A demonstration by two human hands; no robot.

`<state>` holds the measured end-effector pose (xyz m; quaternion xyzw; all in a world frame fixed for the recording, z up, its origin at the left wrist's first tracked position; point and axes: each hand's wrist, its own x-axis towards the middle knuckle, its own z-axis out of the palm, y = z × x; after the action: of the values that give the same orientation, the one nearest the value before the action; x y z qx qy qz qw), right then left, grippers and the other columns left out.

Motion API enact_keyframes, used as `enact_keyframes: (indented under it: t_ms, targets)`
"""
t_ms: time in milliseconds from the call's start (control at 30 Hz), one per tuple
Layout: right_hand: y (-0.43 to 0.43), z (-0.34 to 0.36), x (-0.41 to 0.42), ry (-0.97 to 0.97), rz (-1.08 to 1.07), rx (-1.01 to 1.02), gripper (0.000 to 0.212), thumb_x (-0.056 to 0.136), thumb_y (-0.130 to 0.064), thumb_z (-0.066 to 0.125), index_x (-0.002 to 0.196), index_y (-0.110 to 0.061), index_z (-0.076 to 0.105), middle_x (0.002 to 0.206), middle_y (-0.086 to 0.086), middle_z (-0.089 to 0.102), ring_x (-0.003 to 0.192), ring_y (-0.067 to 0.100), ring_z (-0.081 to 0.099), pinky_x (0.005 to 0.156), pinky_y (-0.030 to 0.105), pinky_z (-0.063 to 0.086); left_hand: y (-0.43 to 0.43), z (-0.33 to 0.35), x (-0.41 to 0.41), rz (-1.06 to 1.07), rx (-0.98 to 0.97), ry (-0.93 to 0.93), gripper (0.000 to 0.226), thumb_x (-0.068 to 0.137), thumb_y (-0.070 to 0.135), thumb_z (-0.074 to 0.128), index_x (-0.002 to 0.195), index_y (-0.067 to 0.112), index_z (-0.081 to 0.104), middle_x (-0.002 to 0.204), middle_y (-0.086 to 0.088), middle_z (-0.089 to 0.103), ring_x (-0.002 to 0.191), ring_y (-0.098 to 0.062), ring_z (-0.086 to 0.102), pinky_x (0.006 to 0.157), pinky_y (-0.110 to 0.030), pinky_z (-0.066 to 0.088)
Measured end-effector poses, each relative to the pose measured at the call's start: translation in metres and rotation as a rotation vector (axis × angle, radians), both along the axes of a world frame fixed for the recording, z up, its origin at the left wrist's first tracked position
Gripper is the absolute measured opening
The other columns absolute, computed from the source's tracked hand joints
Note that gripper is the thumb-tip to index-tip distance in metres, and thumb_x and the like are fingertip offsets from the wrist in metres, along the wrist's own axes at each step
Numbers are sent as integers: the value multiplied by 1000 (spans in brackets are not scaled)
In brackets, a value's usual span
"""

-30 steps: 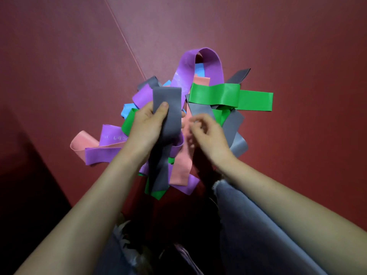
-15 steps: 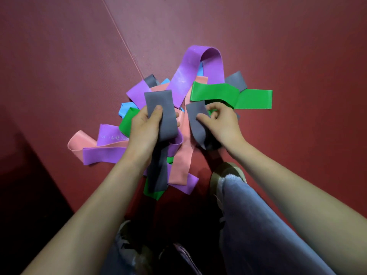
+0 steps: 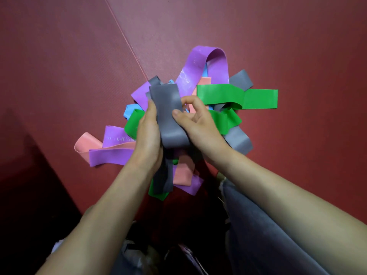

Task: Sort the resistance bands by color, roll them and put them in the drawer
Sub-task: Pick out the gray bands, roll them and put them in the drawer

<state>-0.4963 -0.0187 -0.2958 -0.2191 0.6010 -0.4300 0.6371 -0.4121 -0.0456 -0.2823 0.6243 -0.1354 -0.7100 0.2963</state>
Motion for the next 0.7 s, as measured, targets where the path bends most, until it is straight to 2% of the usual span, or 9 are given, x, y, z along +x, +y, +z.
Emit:
enact_keyframes:
  t_ms: [33, 133, 200, 300, 433, 533, 600, 633, 700]
  targets:
    - [0, -2, 3, 22, -8, 4, 14, 80, -17, 53, 82, -28, 44, 69, 47, 47, 67, 26, 45, 60, 37, 35, -1, 1, 0, 16, 19, 1, 44, 95, 41, 34, 73, 19, 65, 64, 6, 70, 58, -8, 65, 63, -25, 51]
    - [0, -3, 5, 77, -16, 4, 13, 78, -21, 52, 84, -27, 42, 54, 23, 39, 60, 23, 34, 53, 33, 25, 0, 3, -2, -54, -59, -72, 43, 95, 39, 34, 71, 21, 65, 59, 9, 69, 56, -5, 65, 62, -24, 53]
    - [1, -3, 4, 82, -33, -1, 18, 83, -14, 55, 86, -26, 41, 60, 27, 47, 58, 22, 42, 54, 32, 32, 1, 3, -3, -76, -139, -107, 28, 95, 25, 39, 79, 21, 61, 58, 11, 69, 56, -3, 64, 61, -20, 53]
    - [4, -3, 4, 73, -51, 6, 23, 88, -4, 52, 87, -24, 39, 66, 15, 57, 50, 10, 54, 53, 24, 43, 3, 1, -1, -122, -192, -118, 22, 94, 15, 42, 83, 16, 61, 63, 8, 69, 59, -4, 64, 63, -19, 53]
    - [6, -3, 6, 72, -37, 8, 20, 85, -15, 56, 87, -26, 40, 71, 15, 57, 61, 17, 54, 60, 31, 41, 1, 3, 2, -130, -210, -114, 24, 94, 12, 42, 77, 14, 59, 53, 11, 67, 51, 0, 62, 54, -14, 50]
    - [15, -3, 3, 110, 18, -12, 21, 86, -16, 56, 92, -27, 40, 70, 5, 56, 63, 8, 51, 65, 28, 41, -5, 4, 8, -94, -251, -120, 24, 94, 13, 41, 80, 14, 60, 58, 9, 69, 56, -4, 63, 57, -18, 52]
    - [23, -5, -1, 209, 122, -52, 22, 80, -26, 60, 95, -28, 44, 77, 4, 61, 70, 8, 54, 72, 27, 43, -8, 4, 11, -69, -265, -124, 24, 95, 14, 41, 81, 15, 60, 65, 6, 70, 60, -8, 63, 62, -22, 53]
    - [27, -8, -3, 303, 204, -66, 28, 75, -33, 61, 100, -27, 48, 89, 8, 64, 82, 11, 57, 79, 28, 44, -8, 4, 11, -57, -263, -130, 23, 95, 14, 41, 82, 15, 60, 70, 4, 69, 63, -9, 63, 64, -23, 52]
    - [33, -15, -9, 571, 371, -103, 52, 70, -46, 59, 111, -15, 53, 111, 9, 62, 102, 18, 55, 92, 28, 40, -10, 4, 12, -26, -248, -123, 20, 95, 16, 40, 89, 13, 58, 82, -4, 66, 71, -14, 62, 70, -25, 52]
